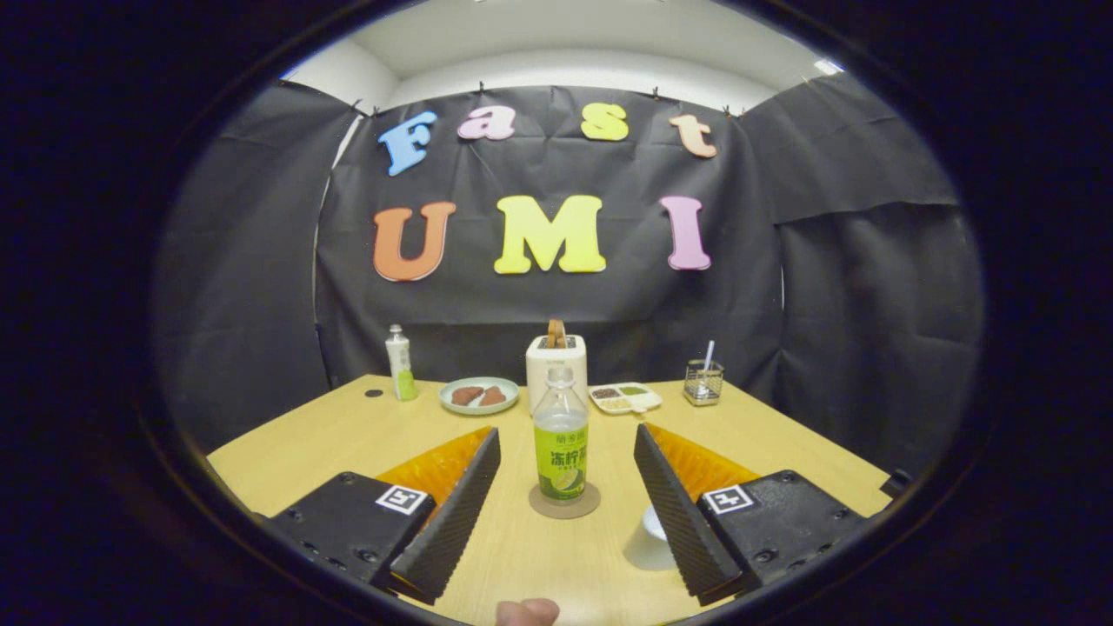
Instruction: Take the bottle from table, then pour the juice into the cup, finally place the bottle on the coaster
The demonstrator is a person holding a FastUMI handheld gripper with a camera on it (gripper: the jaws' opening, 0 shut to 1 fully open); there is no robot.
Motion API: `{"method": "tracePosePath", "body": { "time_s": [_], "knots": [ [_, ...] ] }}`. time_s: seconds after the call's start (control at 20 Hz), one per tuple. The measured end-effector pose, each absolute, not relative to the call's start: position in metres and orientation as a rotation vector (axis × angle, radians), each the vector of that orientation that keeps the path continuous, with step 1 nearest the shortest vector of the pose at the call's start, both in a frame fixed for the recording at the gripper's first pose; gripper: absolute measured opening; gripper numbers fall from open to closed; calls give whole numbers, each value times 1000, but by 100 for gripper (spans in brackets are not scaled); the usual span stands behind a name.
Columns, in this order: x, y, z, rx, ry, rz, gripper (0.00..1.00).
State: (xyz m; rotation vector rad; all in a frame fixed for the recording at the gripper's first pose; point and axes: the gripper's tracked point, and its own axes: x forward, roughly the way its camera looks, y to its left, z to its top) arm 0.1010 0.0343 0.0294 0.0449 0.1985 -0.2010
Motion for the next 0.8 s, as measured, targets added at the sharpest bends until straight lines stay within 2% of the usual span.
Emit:
{"method": "tracePosePath", "body": {
  "time_s": [0.45,0.8],
  "knots": [
    [22,42,62,49,105,-178,99],
    [-4,42,57,72,93,-178,99]
  ]
}}
